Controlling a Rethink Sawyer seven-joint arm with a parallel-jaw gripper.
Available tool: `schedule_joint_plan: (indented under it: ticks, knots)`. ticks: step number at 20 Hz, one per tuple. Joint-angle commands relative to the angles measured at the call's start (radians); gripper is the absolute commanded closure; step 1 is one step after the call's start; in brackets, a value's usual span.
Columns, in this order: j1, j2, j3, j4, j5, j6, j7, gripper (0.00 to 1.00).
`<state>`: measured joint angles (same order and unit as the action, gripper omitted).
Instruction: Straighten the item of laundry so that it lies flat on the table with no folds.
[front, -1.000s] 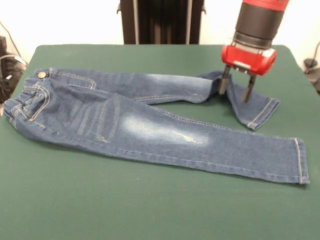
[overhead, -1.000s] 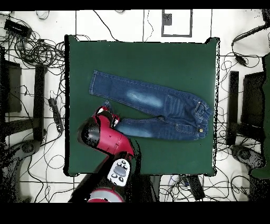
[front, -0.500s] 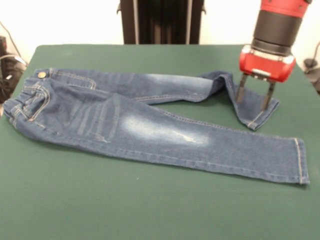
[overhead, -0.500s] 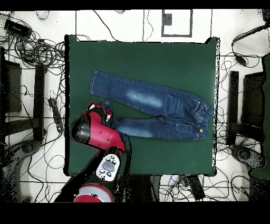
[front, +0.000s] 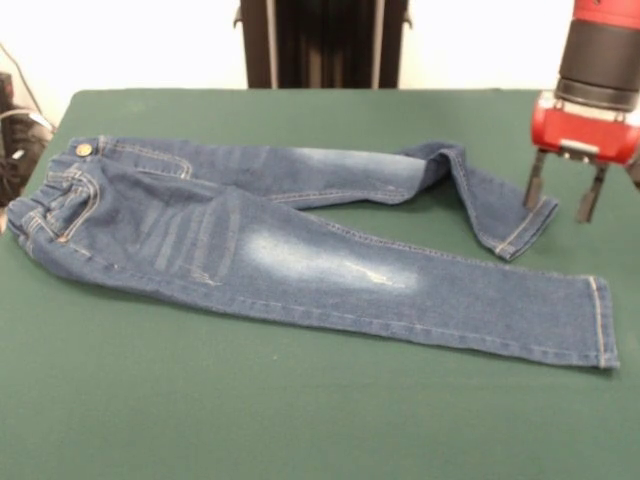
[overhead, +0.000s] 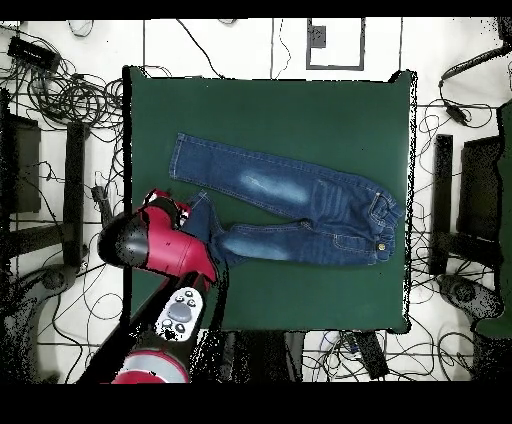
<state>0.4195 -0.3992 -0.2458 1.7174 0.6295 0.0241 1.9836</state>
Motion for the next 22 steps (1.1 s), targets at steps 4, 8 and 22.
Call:
schedule_joint_plan:
  ticks: [4,8,22]
  knots:
    - [0.069,0.157,0.029,-0.064,0.076,0.101,0.244,0.0]
    - [0.15,0.21,-0.056,-0.103,0.122,0.169,0.293,0.0]
    - [0.263,0.225,-0.22,-0.146,0.135,0.334,0.38,0.0]
